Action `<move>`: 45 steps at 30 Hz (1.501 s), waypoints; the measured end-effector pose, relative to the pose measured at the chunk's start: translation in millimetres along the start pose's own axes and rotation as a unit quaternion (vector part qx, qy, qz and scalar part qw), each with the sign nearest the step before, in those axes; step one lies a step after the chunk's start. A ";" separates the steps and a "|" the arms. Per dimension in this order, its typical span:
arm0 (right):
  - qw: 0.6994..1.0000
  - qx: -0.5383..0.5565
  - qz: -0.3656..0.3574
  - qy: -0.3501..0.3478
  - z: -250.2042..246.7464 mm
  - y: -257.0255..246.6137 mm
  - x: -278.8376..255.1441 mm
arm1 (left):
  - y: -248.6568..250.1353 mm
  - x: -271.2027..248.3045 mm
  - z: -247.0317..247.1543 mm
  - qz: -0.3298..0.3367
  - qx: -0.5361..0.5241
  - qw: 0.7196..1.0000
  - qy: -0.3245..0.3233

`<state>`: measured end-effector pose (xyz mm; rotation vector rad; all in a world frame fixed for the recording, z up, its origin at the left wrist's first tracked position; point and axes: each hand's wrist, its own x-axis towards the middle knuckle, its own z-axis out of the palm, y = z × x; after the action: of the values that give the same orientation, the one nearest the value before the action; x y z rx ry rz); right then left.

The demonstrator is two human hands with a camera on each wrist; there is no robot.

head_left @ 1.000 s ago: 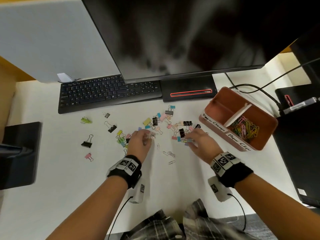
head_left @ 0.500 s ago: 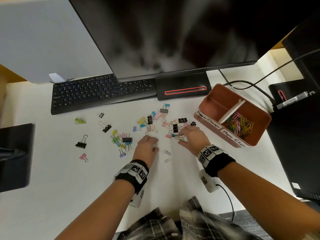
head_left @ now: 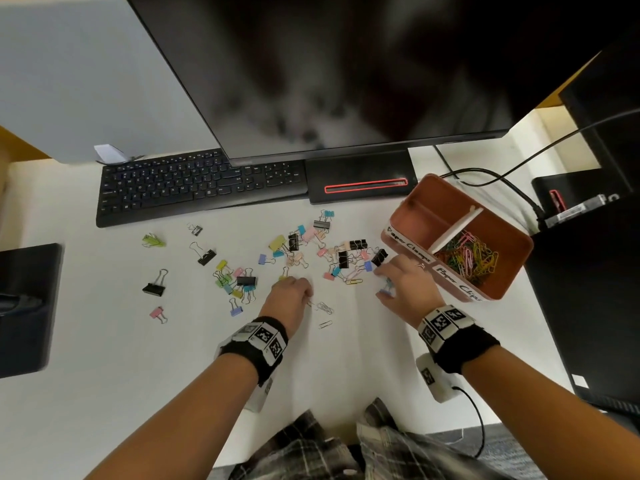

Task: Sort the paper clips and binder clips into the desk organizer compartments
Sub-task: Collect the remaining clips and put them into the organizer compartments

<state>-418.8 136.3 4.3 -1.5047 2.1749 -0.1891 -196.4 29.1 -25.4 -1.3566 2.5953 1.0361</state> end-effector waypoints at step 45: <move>0.993 -0.016 -0.105 -0.058 -4.1 1.0 -9.8 | 29.6 -3.0 -1.2 0.045 0.049 0.993 -0.094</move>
<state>-418.8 144.9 10.6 -1.7179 1.9375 -0.1342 -216.1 42.3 -7.5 -1.0735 2.5503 0.9812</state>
